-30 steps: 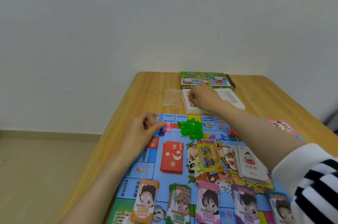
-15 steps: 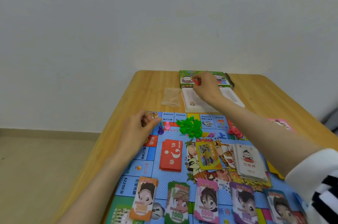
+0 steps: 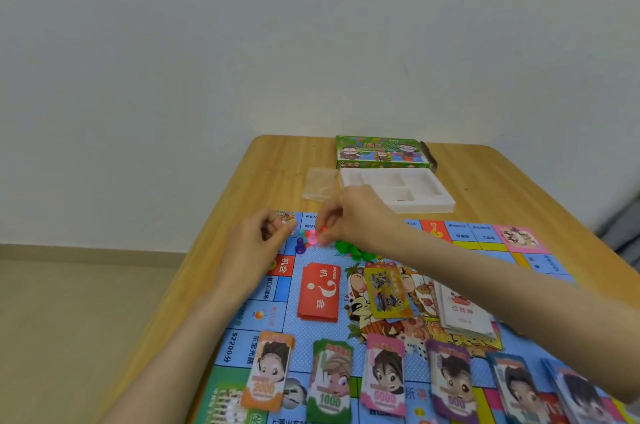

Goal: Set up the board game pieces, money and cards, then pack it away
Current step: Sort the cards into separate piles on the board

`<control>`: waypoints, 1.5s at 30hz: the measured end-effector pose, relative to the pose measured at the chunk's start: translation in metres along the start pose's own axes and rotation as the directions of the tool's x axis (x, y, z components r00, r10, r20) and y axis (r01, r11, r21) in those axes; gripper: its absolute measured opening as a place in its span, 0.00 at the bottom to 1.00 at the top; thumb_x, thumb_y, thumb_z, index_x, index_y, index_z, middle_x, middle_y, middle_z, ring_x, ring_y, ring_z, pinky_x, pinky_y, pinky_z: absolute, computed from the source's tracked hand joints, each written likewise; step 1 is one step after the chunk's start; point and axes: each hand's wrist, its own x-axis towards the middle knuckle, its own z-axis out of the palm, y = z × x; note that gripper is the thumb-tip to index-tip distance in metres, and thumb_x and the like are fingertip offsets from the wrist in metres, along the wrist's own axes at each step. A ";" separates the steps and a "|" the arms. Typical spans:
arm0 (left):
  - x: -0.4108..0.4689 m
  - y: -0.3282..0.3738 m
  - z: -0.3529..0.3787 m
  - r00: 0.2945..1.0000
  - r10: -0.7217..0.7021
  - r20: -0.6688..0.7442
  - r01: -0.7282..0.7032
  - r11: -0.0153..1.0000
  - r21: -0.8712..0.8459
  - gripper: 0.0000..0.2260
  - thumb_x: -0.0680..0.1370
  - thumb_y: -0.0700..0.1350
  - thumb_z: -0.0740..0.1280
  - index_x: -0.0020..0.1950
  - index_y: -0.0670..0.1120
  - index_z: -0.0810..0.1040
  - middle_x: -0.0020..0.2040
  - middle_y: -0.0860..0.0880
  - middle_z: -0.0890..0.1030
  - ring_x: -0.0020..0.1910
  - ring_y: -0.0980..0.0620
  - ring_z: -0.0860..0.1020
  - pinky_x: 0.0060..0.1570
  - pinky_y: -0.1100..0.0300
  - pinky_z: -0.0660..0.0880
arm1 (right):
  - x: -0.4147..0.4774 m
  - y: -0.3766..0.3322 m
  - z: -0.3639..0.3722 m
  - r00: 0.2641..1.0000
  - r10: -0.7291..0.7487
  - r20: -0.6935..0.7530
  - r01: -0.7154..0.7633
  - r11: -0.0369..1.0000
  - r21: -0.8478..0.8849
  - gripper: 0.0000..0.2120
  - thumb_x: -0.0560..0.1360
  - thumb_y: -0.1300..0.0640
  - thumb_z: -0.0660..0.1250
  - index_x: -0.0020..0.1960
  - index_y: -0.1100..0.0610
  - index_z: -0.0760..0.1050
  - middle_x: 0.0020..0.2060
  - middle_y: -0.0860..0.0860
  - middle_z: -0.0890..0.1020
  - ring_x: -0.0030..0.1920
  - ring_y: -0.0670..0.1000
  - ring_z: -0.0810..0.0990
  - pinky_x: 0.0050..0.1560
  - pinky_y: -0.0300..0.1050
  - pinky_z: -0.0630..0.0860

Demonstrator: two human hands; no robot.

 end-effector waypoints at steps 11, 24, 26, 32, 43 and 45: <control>0.001 -0.002 0.000 1.000 0.000 -0.007 0.000 1.000 0.011 0.11 0.77 0.47 0.68 0.40 0.42 0.75 0.34 0.44 0.79 0.33 0.48 0.78 0.29 0.67 0.70 | -0.001 0.004 0.023 0.999 -0.031 0.018 0.033 0.992 -0.126 0.11 0.68 0.65 0.74 0.46 0.60 0.74 0.39 0.50 0.78 0.44 0.51 0.78 0.48 0.49 0.77; 0.002 -0.001 0.001 1.000 -0.001 -0.002 0.001 1.000 0.010 0.11 0.77 0.47 0.67 0.40 0.40 0.75 0.33 0.46 0.78 0.31 0.54 0.75 0.29 0.68 0.69 | 0.005 0.002 0.026 1.000 0.012 -0.019 -0.014 0.992 -0.128 0.11 0.68 0.64 0.74 0.43 0.60 0.72 0.41 0.53 0.79 0.44 0.54 0.78 0.47 0.52 0.77; 0.002 -0.001 0.000 1.000 0.000 -0.006 0.000 1.000 0.016 0.11 0.77 0.47 0.67 0.41 0.40 0.75 0.34 0.45 0.78 0.31 0.54 0.76 0.28 0.68 0.69 | 0.006 0.003 0.026 1.000 0.008 -0.019 -0.010 0.989 -0.147 0.10 0.69 0.66 0.72 0.43 0.59 0.71 0.41 0.53 0.79 0.44 0.54 0.78 0.46 0.51 0.76; 0.001 0.000 0.000 1.000 0.006 -0.002 -0.006 1.000 0.023 0.11 0.78 0.46 0.65 0.41 0.40 0.75 0.32 0.50 0.77 0.28 0.63 0.75 0.28 0.70 0.70 | 0.016 0.023 0.009 0.990 0.036 -0.134 -0.055 0.989 -0.139 0.12 0.71 0.71 0.58 0.43 0.55 0.70 0.40 0.50 0.75 0.42 0.51 0.74 0.40 0.44 0.71; 0.001 0.000 0.000 1.000 -0.019 -0.008 0.019 0.999 0.025 0.11 0.78 0.47 0.65 0.41 0.41 0.74 0.34 0.48 0.78 0.30 0.59 0.77 0.28 0.70 0.70 | 0.058 0.080 -0.036 0.987 0.151 -0.056 -0.161 0.932 -0.326 0.13 0.73 0.68 0.67 0.57 0.63 0.80 0.52 0.57 0.82 0.52 0.53 0.80 0.53 0.39 0.73; 0.001 0.000 0.000 1.000 -0.029 -0.008 0.029 0.999 0.023 0.11 0.78 0.47 0.65 0.41 0.41 0.74 0.34 0.49 0.79 0.31 0.58 0.77 0.28 0.70 0.70 | 0.062 0.081 -0.034 0.989 0.148 -0.020 -0.146 0.928 -0.343 0.12 0.72 0.65 0.70 0.55 0.61 0.81 0.50 0.57 0.83 0.50 0.54 0.80 0.51 0.40 0.74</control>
